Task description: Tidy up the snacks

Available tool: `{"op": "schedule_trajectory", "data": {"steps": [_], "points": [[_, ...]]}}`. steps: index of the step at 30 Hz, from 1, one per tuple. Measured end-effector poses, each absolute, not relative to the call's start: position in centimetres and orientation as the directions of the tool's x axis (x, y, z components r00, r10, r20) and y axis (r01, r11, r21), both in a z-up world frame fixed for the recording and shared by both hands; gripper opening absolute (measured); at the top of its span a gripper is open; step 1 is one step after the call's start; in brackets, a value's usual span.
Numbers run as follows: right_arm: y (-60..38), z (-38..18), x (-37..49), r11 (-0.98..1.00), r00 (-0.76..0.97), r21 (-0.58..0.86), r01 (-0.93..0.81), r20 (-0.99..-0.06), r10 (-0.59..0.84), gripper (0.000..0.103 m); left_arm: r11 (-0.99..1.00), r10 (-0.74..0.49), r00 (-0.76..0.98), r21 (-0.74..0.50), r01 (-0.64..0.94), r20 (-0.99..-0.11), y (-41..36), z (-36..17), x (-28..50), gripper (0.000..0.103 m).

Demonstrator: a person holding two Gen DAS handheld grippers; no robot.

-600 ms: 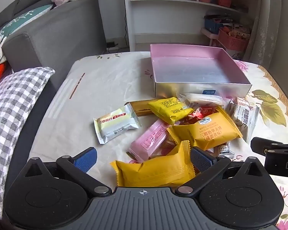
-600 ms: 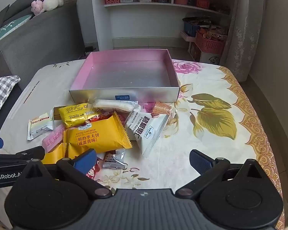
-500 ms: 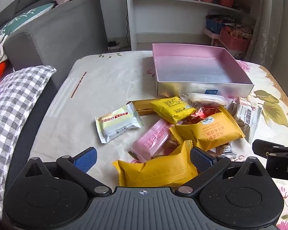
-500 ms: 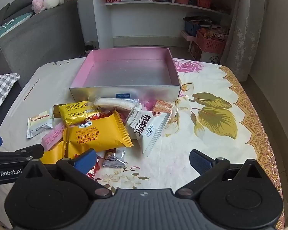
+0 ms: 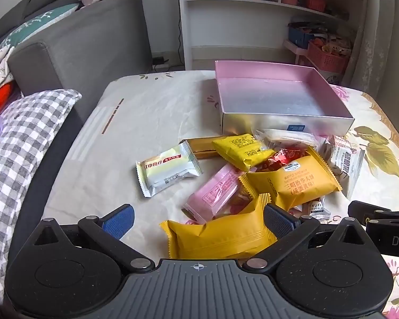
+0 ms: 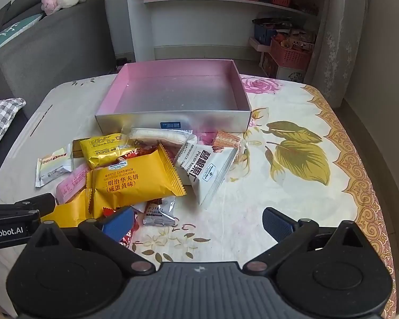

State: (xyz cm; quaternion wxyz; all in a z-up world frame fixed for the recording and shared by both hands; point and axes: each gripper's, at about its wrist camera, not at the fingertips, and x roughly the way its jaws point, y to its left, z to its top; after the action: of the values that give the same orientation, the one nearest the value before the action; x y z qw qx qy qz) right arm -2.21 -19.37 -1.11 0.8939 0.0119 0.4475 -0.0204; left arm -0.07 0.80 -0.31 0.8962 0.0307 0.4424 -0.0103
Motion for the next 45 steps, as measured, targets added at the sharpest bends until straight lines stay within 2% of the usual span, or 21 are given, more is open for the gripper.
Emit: {"op": "schedule_trajectory", "data": {"steps": [45], "points": [[-19.04, -0.85, -2.30, 0.999, 0.605, 0.001, 0.043, -0.796, -0.025, 0.097, 0.998, 0.009, 0.606, 0.049, 0.049, -0.795, 0.59, -0.47, -0.07, 0.103]]}}
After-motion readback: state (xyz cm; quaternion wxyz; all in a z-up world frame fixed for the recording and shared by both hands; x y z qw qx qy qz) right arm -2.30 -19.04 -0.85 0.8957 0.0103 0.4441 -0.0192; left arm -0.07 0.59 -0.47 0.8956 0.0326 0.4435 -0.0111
